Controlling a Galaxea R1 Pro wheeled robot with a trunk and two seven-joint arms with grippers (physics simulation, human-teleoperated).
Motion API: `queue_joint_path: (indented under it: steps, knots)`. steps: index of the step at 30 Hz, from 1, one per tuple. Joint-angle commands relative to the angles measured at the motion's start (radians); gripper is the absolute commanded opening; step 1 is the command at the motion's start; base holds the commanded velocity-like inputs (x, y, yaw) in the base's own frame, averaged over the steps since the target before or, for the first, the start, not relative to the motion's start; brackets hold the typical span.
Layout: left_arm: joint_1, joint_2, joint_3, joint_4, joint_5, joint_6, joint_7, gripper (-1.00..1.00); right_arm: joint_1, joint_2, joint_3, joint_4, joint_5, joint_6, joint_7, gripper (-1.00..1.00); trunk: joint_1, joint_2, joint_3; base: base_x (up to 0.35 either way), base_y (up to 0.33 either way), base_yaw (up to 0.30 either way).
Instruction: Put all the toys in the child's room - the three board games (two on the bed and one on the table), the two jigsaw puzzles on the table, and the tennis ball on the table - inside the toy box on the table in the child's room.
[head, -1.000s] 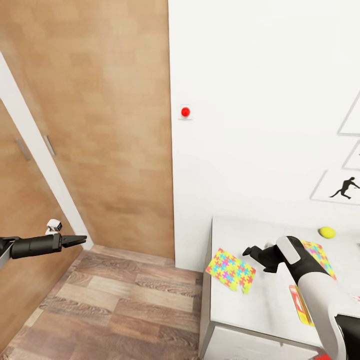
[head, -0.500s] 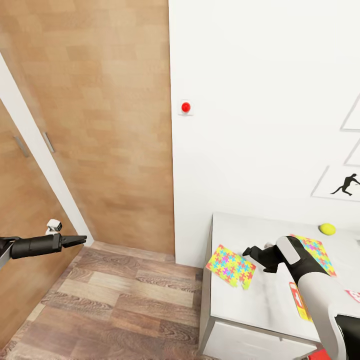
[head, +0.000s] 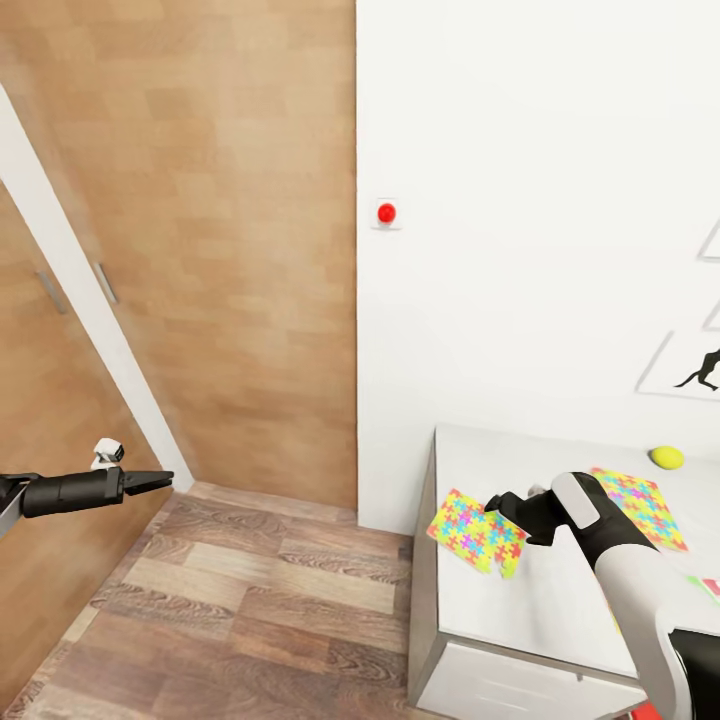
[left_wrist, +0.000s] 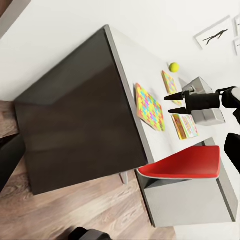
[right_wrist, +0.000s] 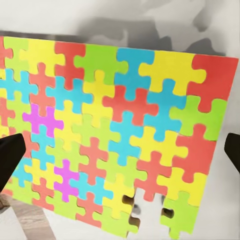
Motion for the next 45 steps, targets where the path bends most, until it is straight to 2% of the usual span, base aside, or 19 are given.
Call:
queue_joint_path:
  steps: [1, 31, 45]
  knots:
    - [-0.001, 0.001, -0.006, 0.000, 0.006, 0.011, -0.003, 1.00, -0.001, 0.000, -0.002, -0.001, -0.011, 0.003, -0.010, 1.00, 0.001, -0.002, -0.002, 0.000, 0.049, 0.000]
    - [-0.001, 0.001, -0.005, 0.000, 0.007, 0.010, -0.003, 1.00, -0.001, -0.002, -0.002, -0.001, -0.008, 0.000, -0.010, 1.00, 0.001, -0.002, -0.034, 0.006, 0.036, 0.000]
    - [-0.001, 0.001, -0.006, 0.000, 0.007, 0.004, -0.003, 1.00, 0.000, -0.003, -0.003, -0.001, -0.007, -0.002, -0.010, 1.00, 0.001, -0.002, -0.042, 0.000, -0.078, 0.000]
